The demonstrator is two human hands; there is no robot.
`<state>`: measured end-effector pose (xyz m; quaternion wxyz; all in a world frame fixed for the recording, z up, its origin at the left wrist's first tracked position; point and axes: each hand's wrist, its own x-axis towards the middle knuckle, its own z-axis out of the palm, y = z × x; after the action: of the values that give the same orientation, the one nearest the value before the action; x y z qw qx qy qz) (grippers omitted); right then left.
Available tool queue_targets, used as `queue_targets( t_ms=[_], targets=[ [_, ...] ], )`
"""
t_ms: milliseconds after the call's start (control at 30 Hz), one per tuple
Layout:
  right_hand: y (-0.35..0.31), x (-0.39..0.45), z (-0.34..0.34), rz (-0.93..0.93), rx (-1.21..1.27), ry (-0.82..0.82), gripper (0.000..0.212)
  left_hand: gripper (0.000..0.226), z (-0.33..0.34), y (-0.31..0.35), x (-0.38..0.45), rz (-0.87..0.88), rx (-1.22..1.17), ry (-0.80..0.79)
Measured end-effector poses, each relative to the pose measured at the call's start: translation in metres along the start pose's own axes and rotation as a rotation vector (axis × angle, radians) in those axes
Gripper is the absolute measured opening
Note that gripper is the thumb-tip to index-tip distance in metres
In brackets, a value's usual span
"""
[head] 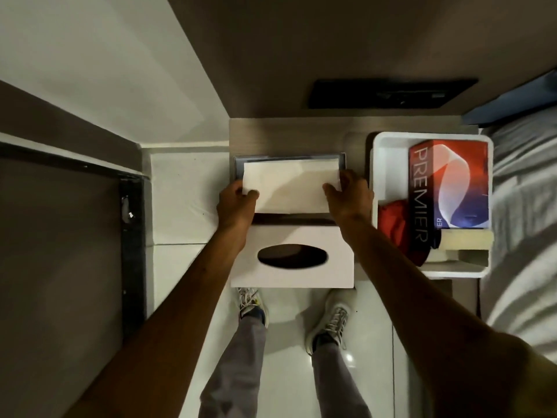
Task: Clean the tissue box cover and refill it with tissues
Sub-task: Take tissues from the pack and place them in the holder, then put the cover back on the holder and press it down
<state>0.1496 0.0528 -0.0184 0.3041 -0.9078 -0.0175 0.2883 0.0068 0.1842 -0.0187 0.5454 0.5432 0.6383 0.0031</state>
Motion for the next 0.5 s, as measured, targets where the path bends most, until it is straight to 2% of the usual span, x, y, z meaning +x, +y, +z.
queue_targets(
  t_ms=[100,233,300,400,500],
  targets=[
    [-0.001,0.003,0.006,-0.048,-0.127,-0.007,0.039,0.034,-0.001,0.000,0.005,0.021,-0.016,-0.024],
    [-0.003,-0.006,-0.003,-0.098,-0.103,0.043,0.043,0.017,-0.012,0.000,-0.005,0.035,-0.133,-0.001],
    [0.002,-0.020,-0.017,-0.161,-0.040,0.068,0.038,0.033,-0.025,-0.007,-0.017,0.082,-0.121,0.055],
    [0.029,-0.054,-0.035,-0.205,-0.086,0.075,0.034,0.046,-0.041,-0.034,-0.042,0.157,0.104,0.142],
    [0.065,-0.091,-0.037,-0.120,-0.171,-0.012,0.050,0.072,-0.043,-0.065,-0.062,0.002,0.207,0.069]
  ],
)
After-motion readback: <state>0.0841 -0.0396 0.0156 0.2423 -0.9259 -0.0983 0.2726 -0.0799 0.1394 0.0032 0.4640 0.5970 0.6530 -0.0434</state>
